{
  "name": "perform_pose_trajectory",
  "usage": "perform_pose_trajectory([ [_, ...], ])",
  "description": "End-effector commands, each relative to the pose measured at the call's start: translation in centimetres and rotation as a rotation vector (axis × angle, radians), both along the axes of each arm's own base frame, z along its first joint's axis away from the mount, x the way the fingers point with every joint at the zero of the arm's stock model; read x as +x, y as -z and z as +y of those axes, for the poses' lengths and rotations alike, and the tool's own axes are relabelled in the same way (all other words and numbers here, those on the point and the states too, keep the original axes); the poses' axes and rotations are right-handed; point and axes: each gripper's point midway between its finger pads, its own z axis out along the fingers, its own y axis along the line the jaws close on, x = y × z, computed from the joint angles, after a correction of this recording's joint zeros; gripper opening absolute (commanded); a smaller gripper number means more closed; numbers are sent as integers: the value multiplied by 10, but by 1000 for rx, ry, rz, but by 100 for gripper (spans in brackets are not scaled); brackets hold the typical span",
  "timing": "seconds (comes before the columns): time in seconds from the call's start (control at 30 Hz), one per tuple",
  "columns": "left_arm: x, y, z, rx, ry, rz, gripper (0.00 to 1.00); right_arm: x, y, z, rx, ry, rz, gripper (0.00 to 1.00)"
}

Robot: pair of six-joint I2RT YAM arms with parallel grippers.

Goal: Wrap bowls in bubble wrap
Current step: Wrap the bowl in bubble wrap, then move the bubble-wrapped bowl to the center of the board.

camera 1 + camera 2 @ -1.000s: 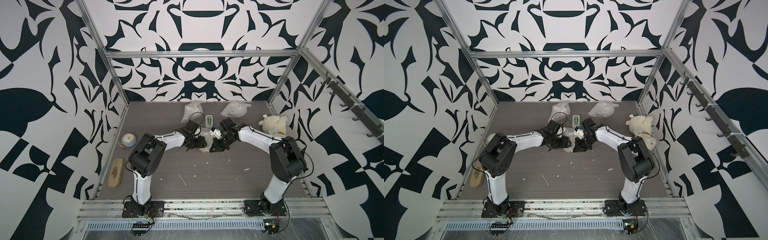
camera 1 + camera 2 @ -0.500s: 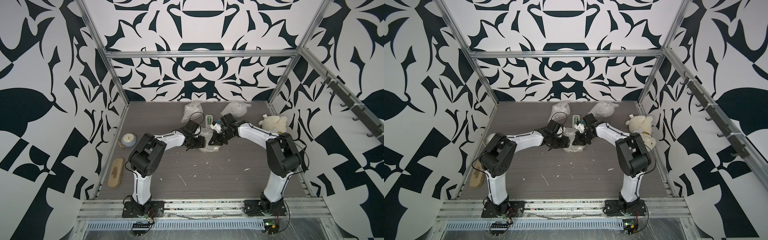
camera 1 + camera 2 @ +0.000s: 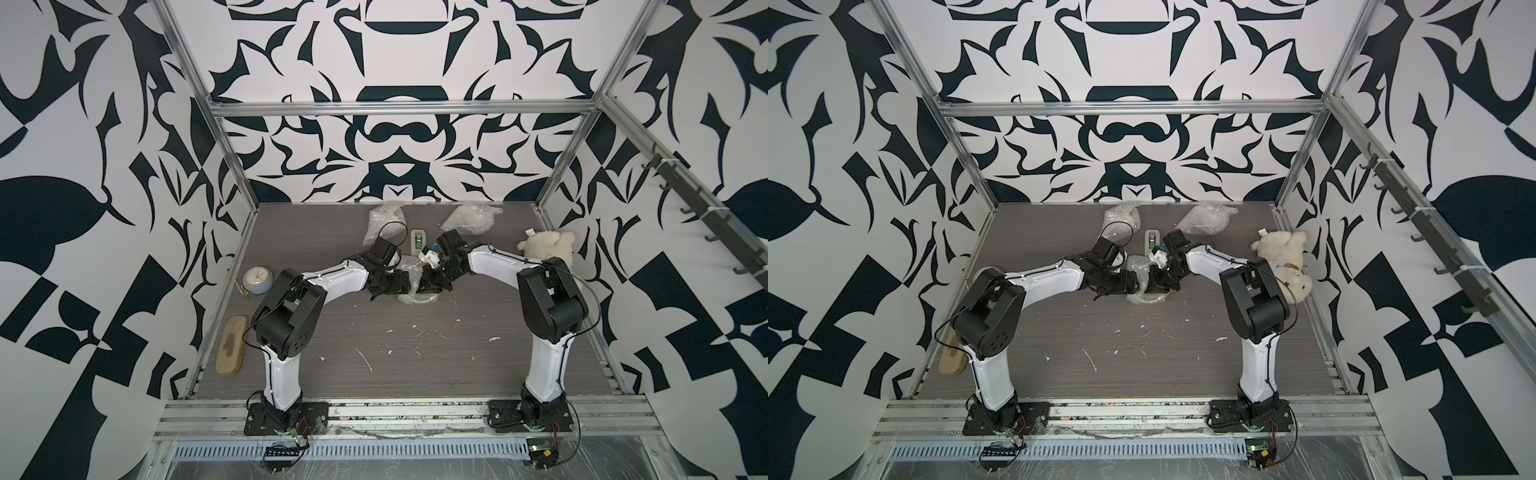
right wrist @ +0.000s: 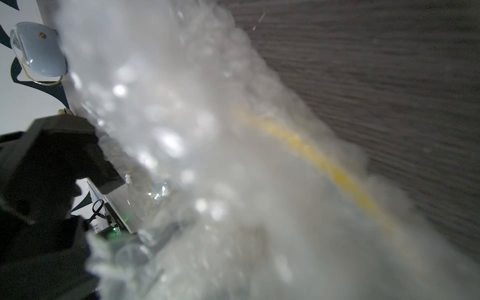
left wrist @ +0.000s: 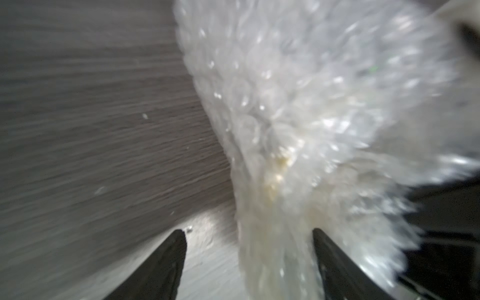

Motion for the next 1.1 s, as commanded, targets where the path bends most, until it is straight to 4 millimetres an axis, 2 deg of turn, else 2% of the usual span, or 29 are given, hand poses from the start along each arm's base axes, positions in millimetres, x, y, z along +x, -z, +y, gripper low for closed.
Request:
perform_pose_trajectory([
  [0.0, 0, -33, 8, -10, -31, -73, 82, 14, 6, -5, -45, 26, -35, 7],
  [0.17, -12, -38, 6, -110, -57, -62, 83, 14, 7, -5, -46, 30, -27, 7],
  [0.27, -19, -35, -1, -171, -54, -39, 83, 15, 6, -5, -41, 29, -30, 6],
  [0.4, -22, -21, -10, -172, -33, -3, 81, 15, 5, -4, -41, 28, -30, 7],
  [0.57, -16, -1, -18, -147, -18, 32, 79, 15, 2, -2, -27, 24, -30, 6],
  [0.67, -13, 15, -13, -98, -35, 47, 77, 15, -12, 2, 15, 23, -43, 7],
  [0.77, -11, 28, -3, -56, -55, 66, 75, 17, -39, 1, 73, 29, -75, 9],
  [0.83, -11, 32, -1, -54, -58, 72, 74, 22, -58, -6, 111, 48, -101, 14],
  [0.97, -11, 34, 1, -47, -55, 71, 74, 35, -84, -31, 171, 103, -128, 21],
  [1.07, -10, 31, 0, -49, -51, 65, 73, 50, -87, -54, 161, 164, -156, 24],
])
